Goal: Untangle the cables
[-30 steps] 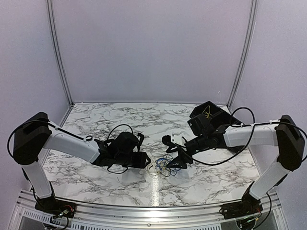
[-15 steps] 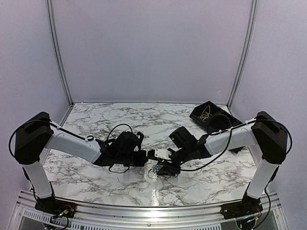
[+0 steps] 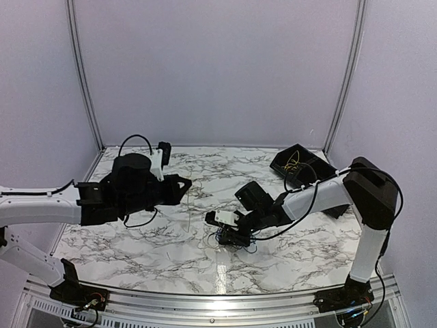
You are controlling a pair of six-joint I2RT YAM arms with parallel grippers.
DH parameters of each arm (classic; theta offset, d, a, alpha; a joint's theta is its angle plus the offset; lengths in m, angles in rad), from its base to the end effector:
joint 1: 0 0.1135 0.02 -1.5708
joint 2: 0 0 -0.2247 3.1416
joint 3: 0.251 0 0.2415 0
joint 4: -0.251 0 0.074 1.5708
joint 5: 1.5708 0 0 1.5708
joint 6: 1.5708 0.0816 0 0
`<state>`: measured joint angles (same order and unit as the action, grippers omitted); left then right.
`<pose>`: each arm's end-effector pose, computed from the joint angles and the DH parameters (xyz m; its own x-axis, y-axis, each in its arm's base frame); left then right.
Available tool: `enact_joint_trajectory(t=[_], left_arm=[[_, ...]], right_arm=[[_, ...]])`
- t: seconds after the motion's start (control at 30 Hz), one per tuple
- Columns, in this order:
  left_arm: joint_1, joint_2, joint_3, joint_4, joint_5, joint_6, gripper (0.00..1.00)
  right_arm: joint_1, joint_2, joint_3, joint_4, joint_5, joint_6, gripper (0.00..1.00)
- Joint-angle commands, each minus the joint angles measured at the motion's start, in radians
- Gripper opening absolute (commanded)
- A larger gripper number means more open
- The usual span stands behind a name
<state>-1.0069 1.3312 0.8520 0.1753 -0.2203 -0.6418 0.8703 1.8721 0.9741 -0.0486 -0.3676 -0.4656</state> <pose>0.2013 -0.2850 0.2312 -0.5551 -0.2151 -0.8035 0.4756 0.7103 -0.5188 0.2142 0.2996 0.0607 -0.0863 -0.7523 -0.6532 -0.9933 0.1155 -0.0018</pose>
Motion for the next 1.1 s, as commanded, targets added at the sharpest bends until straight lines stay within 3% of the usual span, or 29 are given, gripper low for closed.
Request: enact_joint_trajectory(t=[0.0, 0.33, 0.43, 0.73, 0.87, 1.07], left_arm=[[0.002, -0.157, 0.078, -0.168, -0.16, 0.127, 0.0], [0.002, -0.339, 0.126, -0.292, -0.271, 0.179, 0.0], [0.002, -0.322, 0.074, -0.278, -0.246, 0.142, 0.0], [0.002, -0.21, -0.012, -0.189, -0.12, 0.109, 0.0], [0.002, -0.148, -0.011, -0.17, -0.079, 0.148, 0.0], [0.002, -0.075, -0.011, -0.077, 0.013, 0.215, 0.0]], right_arm=[[0.002, 0.05, 0.01, -0.057, 0.067, 0.023, 0.31], [0.001, 0.061, 0.03, -0.081, 0.087, 0.018, 0.32], [0.001, 0.037, 0.037, -0.091, 0.086, 0.018, 0.34], [0.001, -0.174, 0.049, -0.131, 0.121, -0.024, 0.57], [-0.014, -0.297, 0.046, -0.15, 0.114, -0.038, 0.59], [-0.051, -0.415, 0.07, -0.174, -0.028, -0.012, 0.58]])
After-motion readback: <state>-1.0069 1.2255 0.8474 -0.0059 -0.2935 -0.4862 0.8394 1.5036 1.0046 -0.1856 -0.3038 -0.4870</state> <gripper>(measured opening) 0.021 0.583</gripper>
